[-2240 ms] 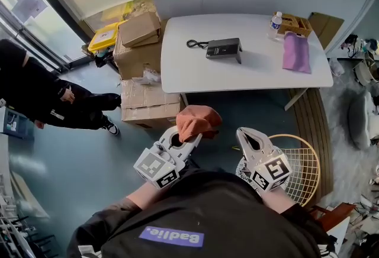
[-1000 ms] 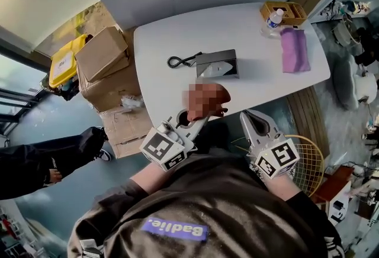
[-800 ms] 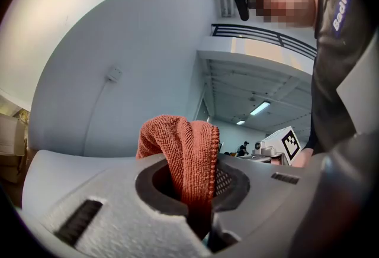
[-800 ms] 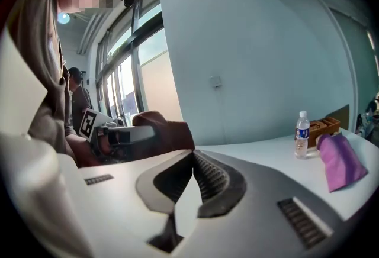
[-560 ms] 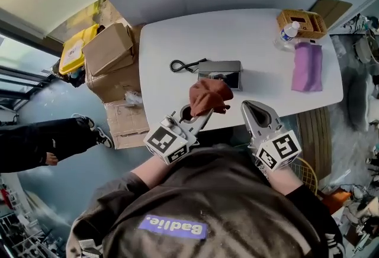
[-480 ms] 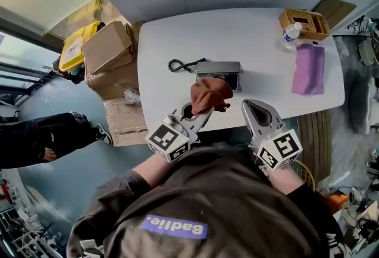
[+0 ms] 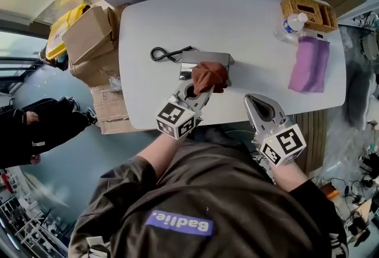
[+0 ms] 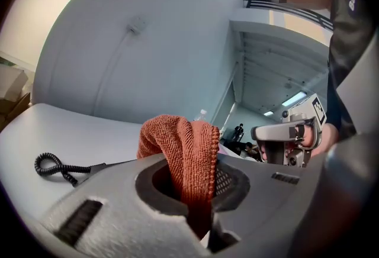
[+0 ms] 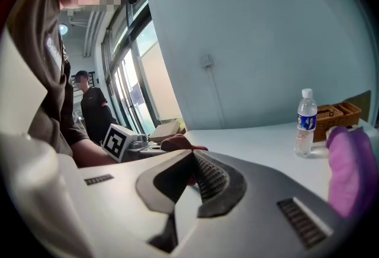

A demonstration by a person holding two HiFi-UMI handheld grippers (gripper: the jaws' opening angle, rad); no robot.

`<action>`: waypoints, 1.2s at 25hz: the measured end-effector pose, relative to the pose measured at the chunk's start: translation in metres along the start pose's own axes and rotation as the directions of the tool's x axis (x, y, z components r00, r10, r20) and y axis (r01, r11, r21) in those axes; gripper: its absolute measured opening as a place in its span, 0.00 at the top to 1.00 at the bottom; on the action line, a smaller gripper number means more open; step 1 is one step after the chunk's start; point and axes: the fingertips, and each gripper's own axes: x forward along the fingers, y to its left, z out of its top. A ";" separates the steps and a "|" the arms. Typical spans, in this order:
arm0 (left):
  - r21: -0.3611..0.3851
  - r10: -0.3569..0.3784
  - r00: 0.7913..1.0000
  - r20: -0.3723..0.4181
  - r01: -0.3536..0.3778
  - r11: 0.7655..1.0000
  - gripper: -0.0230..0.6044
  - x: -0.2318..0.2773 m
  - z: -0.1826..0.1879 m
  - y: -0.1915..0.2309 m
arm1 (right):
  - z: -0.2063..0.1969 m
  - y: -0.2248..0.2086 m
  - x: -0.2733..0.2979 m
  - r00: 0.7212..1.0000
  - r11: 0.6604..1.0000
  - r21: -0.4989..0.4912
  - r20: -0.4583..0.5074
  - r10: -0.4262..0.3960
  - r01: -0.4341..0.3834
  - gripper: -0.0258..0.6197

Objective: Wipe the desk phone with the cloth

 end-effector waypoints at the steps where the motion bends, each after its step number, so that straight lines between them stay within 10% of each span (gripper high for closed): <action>1: -0.007 0.001 1.000 -0.009 -0.001 1.000 0.91 0.005 -0.006 0.004 | -0.002 -0.002 0.001 1.000 1.000 0.003 -0.006 -0.004 0.004 0.92; 30: -0.042 0.157 0.969 -0.191 -0.168 0.985 0.91 -0.045 -0.067 0.121 | 0.008 0.034 0.008 0.997 0.997 0.000 -0.008 -0.074 0.074 0.92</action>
